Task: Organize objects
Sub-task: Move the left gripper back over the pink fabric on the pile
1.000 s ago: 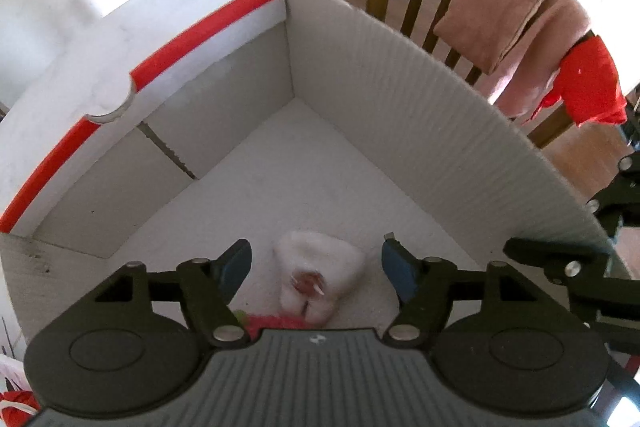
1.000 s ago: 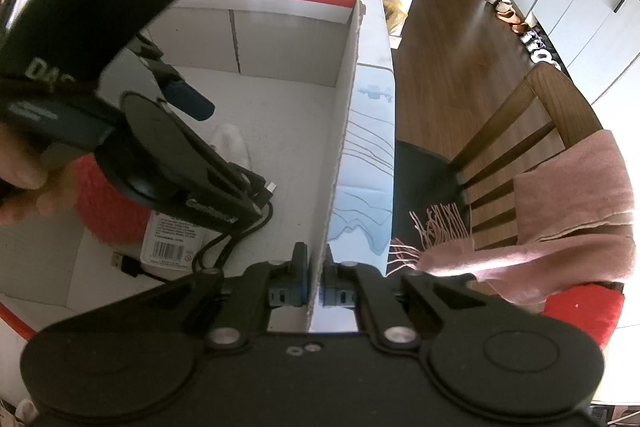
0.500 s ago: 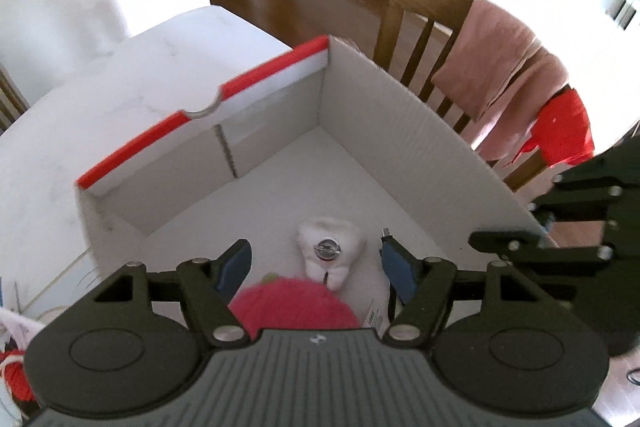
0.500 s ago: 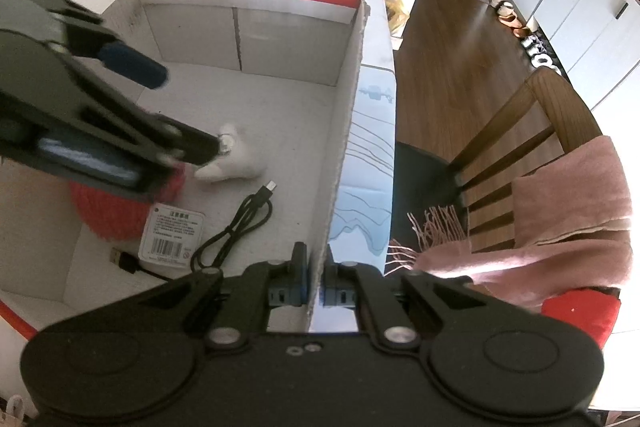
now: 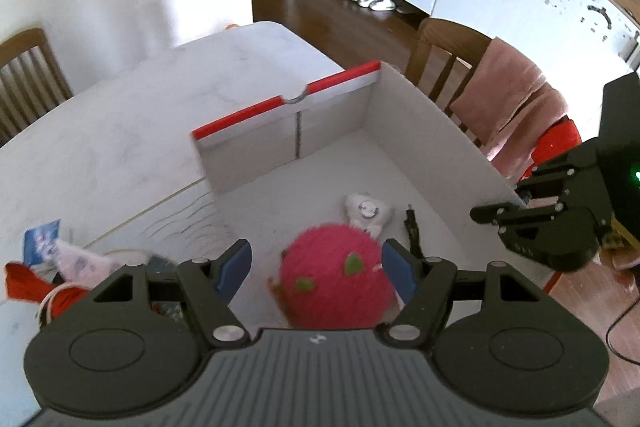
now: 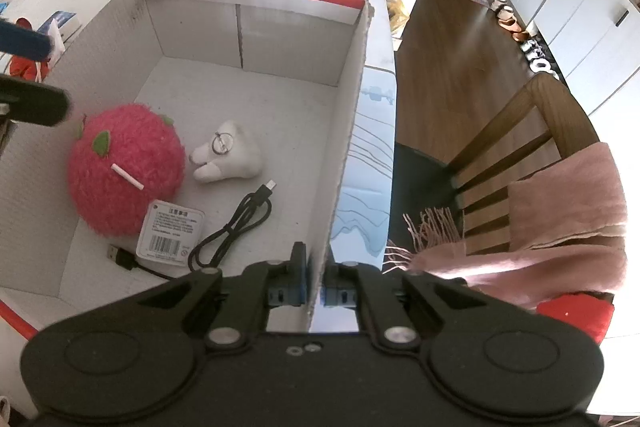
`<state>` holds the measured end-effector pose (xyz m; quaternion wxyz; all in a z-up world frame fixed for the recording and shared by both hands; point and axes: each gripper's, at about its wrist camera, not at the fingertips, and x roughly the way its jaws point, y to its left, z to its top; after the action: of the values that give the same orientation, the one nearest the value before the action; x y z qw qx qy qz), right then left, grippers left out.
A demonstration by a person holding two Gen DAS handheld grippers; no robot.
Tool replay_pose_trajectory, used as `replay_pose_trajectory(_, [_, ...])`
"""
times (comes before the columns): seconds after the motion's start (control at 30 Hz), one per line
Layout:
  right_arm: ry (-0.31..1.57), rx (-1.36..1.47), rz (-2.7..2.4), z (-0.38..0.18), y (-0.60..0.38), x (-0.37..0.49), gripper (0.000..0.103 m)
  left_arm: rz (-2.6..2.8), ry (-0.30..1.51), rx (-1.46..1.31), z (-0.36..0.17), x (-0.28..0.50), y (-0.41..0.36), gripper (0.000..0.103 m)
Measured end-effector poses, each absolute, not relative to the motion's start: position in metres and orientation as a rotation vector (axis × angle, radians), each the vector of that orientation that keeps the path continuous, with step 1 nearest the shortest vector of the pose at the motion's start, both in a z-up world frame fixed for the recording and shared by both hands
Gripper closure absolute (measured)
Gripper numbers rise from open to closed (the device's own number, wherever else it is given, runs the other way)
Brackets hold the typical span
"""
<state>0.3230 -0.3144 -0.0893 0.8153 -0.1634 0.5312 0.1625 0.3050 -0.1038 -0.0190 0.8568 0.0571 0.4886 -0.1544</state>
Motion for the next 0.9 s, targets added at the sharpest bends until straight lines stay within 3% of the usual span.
replay_pose_trajectory(0.23, [1.132,-0.356,0.347,-0.089,-0.314,0.323,0.097,-0.285,0.983,0.096,-0.001,0.270,-0.075,0.032])
replay_pose_trajectory(0.53, [1.132,-0.358,0.348,-0.089,-0.314,0.323,0.097,-0.148,0.964,0.008,0.007,0.232,-0.019,0.024])
replay_pose_trajectory(0.6, [1.132,-0.359,0.349,-0.089,-0.314,0.323,0.097,-0.101,0.966,-0.014,0.006,0.223,-0.002,0.020])
replay_pose_trajectory(0.9, [1.138,-0.364,0.352,-0.090,-0.314,0.324,0.097,0.061,1.007,-0.138,-0.029,0.186,0.060,0.020])
